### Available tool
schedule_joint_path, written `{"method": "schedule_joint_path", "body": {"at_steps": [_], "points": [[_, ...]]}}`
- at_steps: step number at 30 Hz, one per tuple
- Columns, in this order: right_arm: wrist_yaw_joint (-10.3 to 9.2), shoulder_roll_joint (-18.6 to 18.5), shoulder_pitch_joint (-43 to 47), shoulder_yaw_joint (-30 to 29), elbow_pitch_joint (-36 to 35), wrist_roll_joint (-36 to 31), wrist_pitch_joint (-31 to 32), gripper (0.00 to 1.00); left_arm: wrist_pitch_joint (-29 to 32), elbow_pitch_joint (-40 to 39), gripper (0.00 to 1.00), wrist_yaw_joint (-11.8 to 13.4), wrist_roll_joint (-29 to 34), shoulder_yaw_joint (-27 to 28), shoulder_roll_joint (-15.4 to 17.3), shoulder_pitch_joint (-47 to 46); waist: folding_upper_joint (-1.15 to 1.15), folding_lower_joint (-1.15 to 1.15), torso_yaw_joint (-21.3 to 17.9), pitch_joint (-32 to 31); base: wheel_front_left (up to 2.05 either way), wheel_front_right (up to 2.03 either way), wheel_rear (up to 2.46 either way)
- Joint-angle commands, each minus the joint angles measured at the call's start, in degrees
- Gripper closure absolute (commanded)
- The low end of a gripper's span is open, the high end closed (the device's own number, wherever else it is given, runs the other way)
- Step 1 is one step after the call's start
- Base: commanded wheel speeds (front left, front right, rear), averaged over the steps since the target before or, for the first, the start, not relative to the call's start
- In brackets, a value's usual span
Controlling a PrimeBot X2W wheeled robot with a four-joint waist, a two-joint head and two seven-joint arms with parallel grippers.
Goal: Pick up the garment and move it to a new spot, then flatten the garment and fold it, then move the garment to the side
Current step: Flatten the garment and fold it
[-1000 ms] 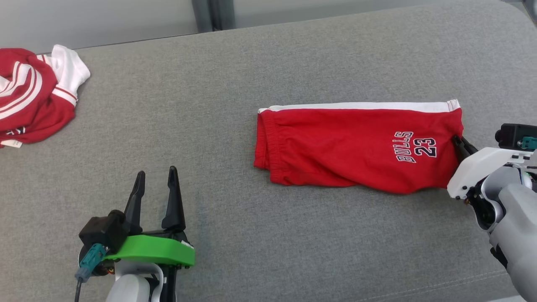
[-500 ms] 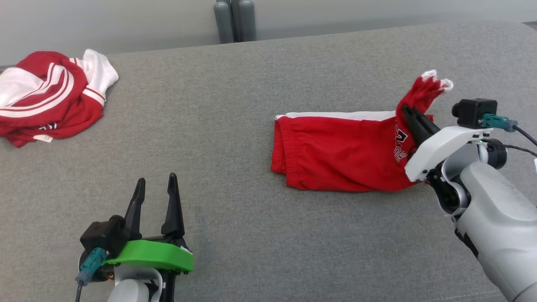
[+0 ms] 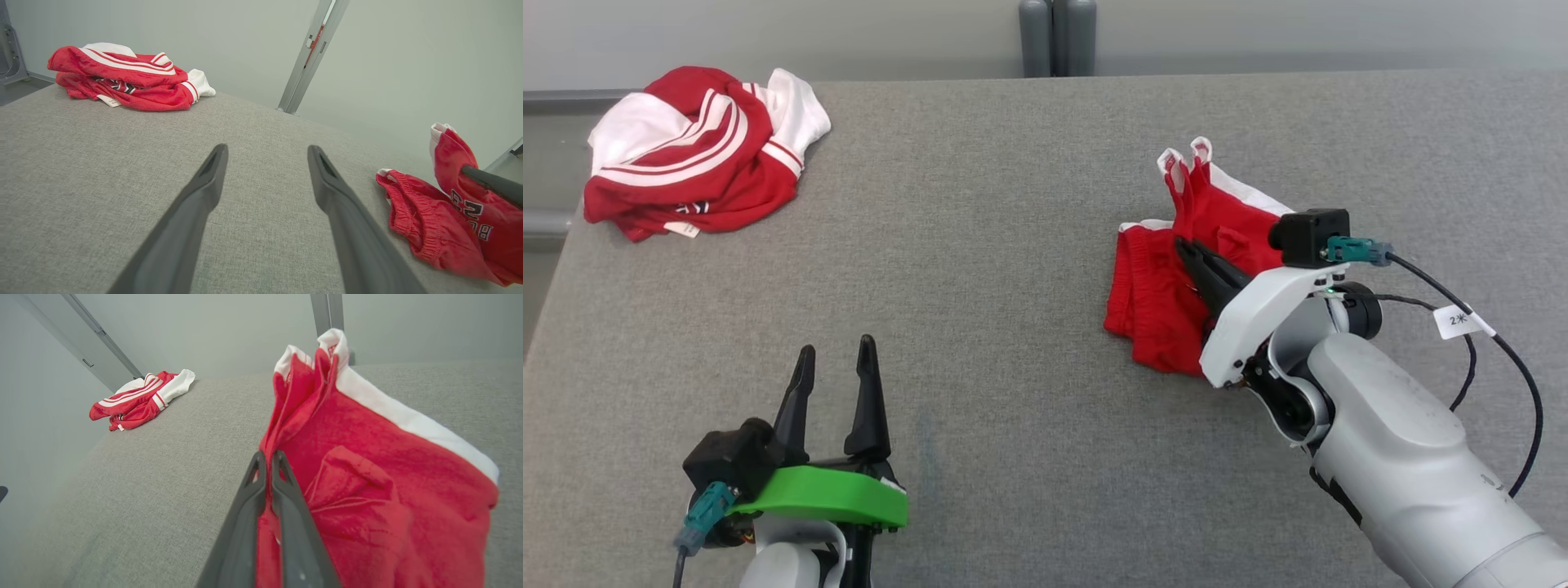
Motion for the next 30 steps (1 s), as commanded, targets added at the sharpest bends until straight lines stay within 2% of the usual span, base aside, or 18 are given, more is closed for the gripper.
{"method": "schedule_joint_path", "body": {"at_steps": [1,9,11,12,23,30], "points": [[-0.02,0.2,0.6,0.2,0.9,-0.5,0.3,1.0,0.0,-0.2,0.0,0.2,-0.2,-0.1,0.1,-0.9,0.0,0.0,0.8,0.6,0.0,0.0,0.0],[-0.02,1.8,-0.2,1.9,4.0,-1.3,0.6,1.0,0.0,-0.5,0.0,0.8,-1.1,-0.3,0.1,-1.2,0.0,0.0,1.1,1.1,0.0,0.0,0.0],[-0.02,2.0,-0.3,2.3,4.2,-1.2,0.4,0.45,0.0,-0.4,0.0,0.9,-1.2,-0.3,0.1,-1.2,0.0,0.0,0.9,1.1,0.0,0.0,0.0],[-0.02,2.1,-0.3,2.5,3.9,-1.1,0.1,0.0,0.0,-0.4,0.0,0.9,-1.3,-0.4,0.1,-1.2,0.0,0.0,0.7,1.0,0.0,0.0,0.0],[-0.02,0.3,3.3,2.3,-2.5,0.7,-4.6,0.0,0.0,-0.1,0.0,1.0,-1.4,-1.2,0.1,-0.2,0.0,0.0,-2.2,-0.8,0.0,0.0,0.0],[-0.02,-2.0,7.0,-4.1,-7.6,0.0,-7.8,0.0,0.0,-0.3,0.0,1.2,-1.4,-1.9,0.1,0.2,0.0,0.0,-3.5,-1.5,0.0,0.0,0.0]]}}
